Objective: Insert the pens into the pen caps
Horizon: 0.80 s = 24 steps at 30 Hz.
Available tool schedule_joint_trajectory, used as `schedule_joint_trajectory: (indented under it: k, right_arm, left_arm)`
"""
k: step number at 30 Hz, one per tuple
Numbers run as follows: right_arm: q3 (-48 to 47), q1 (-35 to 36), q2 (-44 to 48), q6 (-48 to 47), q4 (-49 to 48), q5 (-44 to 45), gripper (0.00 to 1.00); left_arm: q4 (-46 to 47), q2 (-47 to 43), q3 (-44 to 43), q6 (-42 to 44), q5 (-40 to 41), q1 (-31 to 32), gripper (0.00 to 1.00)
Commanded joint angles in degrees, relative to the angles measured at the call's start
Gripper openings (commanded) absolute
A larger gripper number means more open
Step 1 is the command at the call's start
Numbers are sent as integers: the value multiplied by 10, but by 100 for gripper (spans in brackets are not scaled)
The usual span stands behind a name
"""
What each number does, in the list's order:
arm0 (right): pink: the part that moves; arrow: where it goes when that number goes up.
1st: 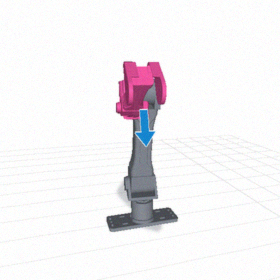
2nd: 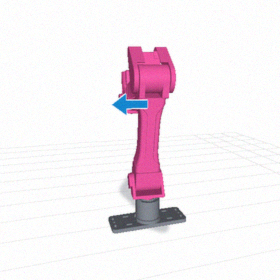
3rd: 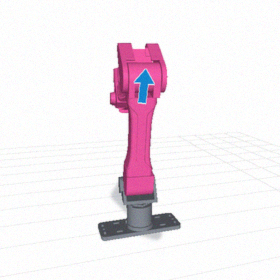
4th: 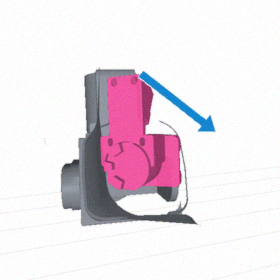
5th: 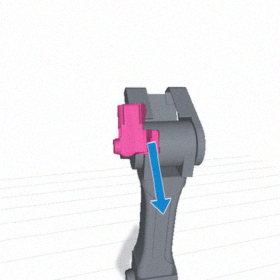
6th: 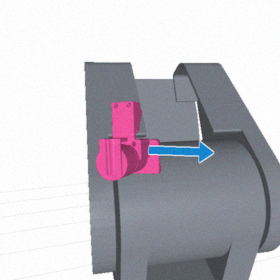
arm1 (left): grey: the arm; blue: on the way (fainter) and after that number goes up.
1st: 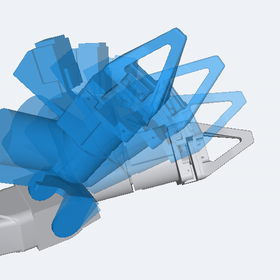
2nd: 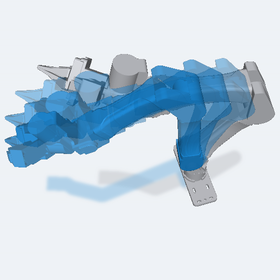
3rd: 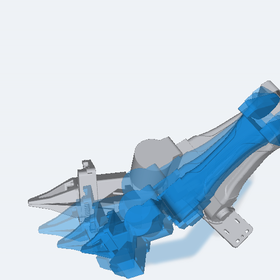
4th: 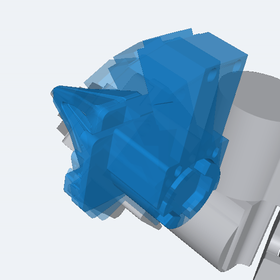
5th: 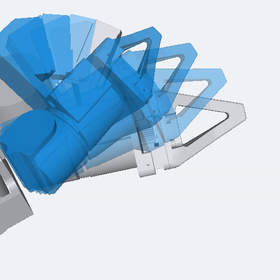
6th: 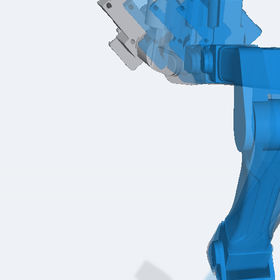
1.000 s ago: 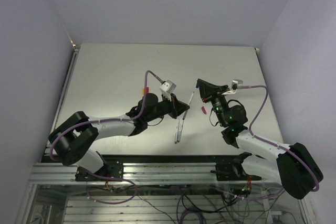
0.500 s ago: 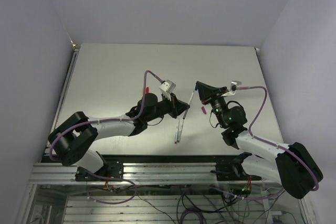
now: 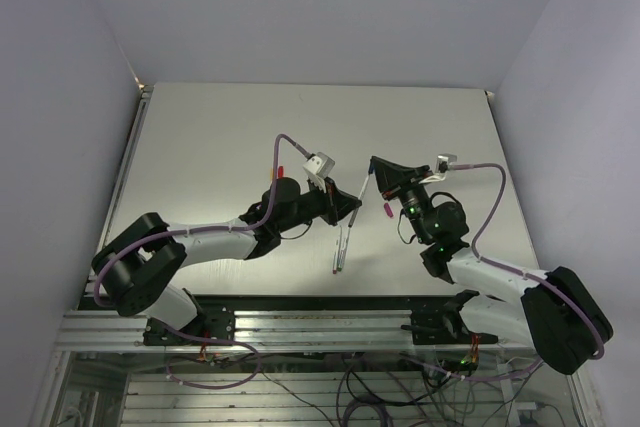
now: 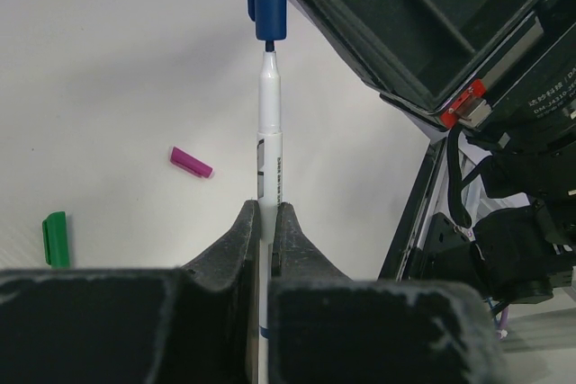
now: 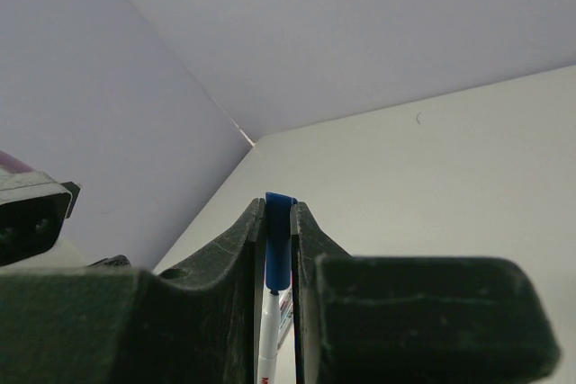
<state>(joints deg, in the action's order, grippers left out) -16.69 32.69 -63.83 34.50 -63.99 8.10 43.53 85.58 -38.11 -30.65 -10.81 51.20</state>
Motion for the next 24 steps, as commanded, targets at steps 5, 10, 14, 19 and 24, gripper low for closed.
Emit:
schedule_joint_trajectory:
  k: [5,10,14,19,24]
  right_arm:
    - [6,1,-5,15,-18,-19,0]
    - [12,3,-9,32,-12,-44,0]
    - [22,7,-14,40,-6,-68,0]
    - [36,11,-7,45,19,-92,0]
    - [26,13,-23,33,55,-149,0]
  left_arm:
    - [46,-19,-10,3,8,3,7]
    - [58,-20,-3,-3,32,3,7]
    - [69,-14,-2,-11,46,2,7]
    - [95,-15,9,-23,73,2,7]
    - [122,-17,15,-29,96,1,7]
